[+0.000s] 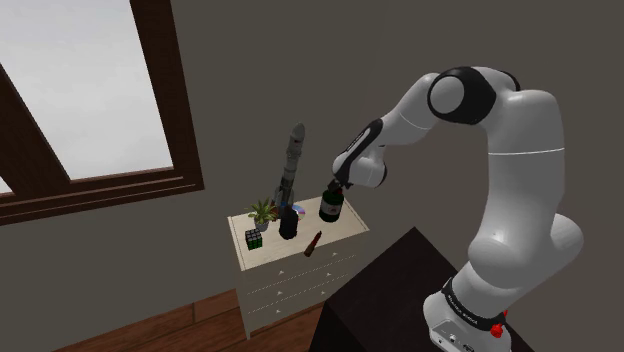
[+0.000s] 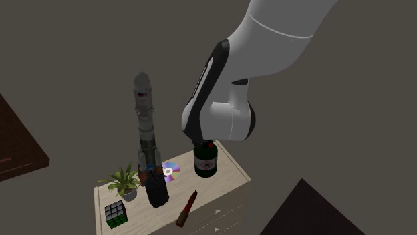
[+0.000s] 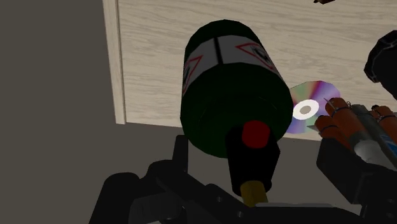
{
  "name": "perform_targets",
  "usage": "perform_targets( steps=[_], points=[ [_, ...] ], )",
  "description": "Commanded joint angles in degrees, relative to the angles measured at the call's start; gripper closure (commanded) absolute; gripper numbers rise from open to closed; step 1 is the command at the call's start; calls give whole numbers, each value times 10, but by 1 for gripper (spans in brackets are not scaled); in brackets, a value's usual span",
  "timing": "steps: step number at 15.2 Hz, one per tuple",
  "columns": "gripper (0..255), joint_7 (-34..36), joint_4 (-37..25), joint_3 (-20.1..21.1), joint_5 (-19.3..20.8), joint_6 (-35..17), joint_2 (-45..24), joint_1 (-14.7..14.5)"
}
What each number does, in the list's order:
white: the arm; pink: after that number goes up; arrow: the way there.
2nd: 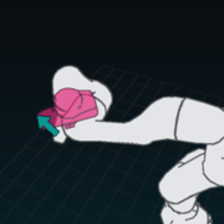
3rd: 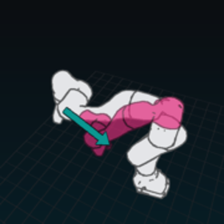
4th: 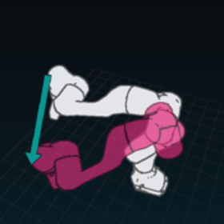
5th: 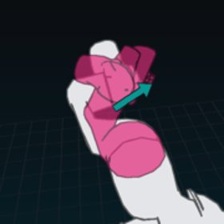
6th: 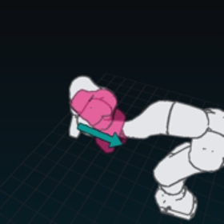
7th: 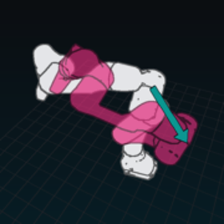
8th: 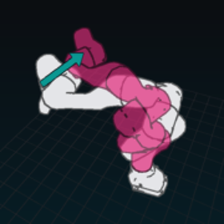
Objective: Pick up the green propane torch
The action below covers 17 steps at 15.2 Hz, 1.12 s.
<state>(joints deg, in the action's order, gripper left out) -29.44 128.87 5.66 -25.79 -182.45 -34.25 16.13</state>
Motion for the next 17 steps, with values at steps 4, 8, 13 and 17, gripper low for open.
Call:
perform_targets(
  steps=[4,8,13,17],
  points=[
    [255,-2,-4,4,0,-5,-8,4],
    [255,-2,-4,4,0,-5,-8,4],
    [255,1,4,-4,0,6,10,-3],
    [255,9,15,-22,1,30,43,-20]
  ],
)
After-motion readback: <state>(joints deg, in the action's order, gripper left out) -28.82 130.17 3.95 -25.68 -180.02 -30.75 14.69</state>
